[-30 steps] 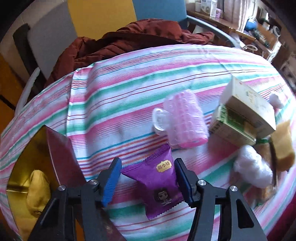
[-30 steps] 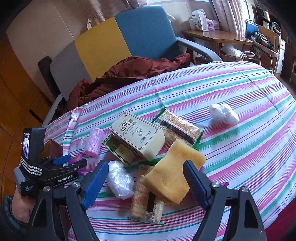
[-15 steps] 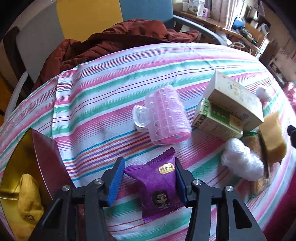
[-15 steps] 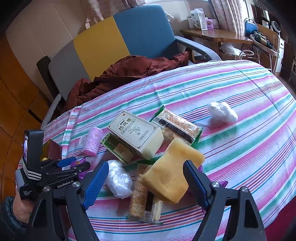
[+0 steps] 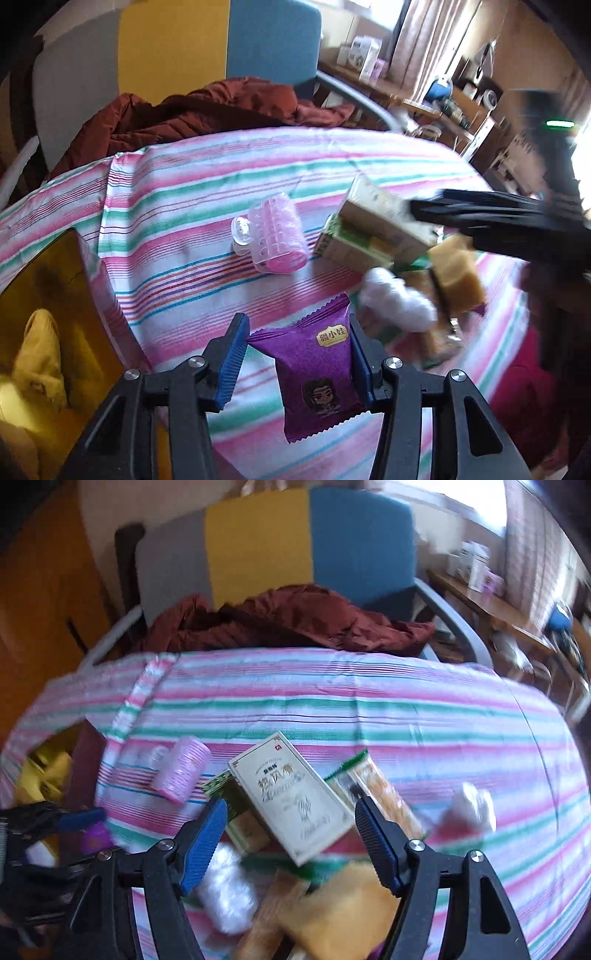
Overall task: Organize objects
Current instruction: 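Grasp the white medicine box with the right tool while the left tool holds the packet, then lower the purple packet with the left tool while the right tool lowers the white box into the tray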
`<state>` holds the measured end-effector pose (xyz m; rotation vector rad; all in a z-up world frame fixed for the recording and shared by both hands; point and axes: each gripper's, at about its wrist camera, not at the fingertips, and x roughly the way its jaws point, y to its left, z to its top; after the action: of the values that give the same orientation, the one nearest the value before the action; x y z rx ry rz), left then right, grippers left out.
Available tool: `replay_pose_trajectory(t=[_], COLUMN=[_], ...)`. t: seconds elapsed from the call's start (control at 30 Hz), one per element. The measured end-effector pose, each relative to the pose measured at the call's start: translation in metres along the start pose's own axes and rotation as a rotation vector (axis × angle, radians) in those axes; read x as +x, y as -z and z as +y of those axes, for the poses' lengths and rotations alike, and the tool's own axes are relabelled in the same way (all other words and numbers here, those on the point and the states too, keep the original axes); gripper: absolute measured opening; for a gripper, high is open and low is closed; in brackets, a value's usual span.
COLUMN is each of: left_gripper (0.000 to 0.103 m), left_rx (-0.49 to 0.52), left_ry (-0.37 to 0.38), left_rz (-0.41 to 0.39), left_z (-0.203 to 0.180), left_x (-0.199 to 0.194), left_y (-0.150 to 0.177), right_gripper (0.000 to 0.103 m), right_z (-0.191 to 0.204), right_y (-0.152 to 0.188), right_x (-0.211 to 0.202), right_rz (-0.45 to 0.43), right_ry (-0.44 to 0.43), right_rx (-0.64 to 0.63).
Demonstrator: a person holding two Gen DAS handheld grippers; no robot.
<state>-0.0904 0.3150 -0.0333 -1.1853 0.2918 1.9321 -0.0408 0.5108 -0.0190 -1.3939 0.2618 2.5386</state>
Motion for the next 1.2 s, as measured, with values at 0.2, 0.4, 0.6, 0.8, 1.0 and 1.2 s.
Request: replay_pose_trajectory(t=[0.2,0.4,0.6,0.8,1.0,1.2], left_gripper=[0.052,0.052,0.052,0.052,0.052,0.052], left_rx=[-0.052,-0.118,-0.230,-0.355,-0.413,-0.444], left_ry=[0.039,0.029,-0.029,-0.099,-0.131,-0.119], left_rz=[-0.042,-0.083,-0.113,-0.137,-0.178,-0.200], left_z=[0.009,0.032,0.071,0.110,0.128,0.135], left_x=[-0.035,-0.071,-0.109,-0.140,-0.166,-0.177], left_y=[0.015,0.041,0.088,0.137,0.169,0.190], right_gripper=[0.061,0.051,0.051,0.052,0.051,0.051], right_z=[0.003,-0.005,0.004,0.065,0.166,0.262], right_y=[-0.008,-0.003,-0.012,-0.009,0.007,0.033], right_x=[0.052,0.028,-0.036,-0.078,-0.085,-0.065], right_rz=[0.140,0.043,-0.128,-0.199,-0.174,-0.076], right_ry=[0.033,0.070,0.072,-0.058,-0.224,-0.281], right_rx=[-0.068,0.012,0.048,-0.069,-0.272,-0.536])
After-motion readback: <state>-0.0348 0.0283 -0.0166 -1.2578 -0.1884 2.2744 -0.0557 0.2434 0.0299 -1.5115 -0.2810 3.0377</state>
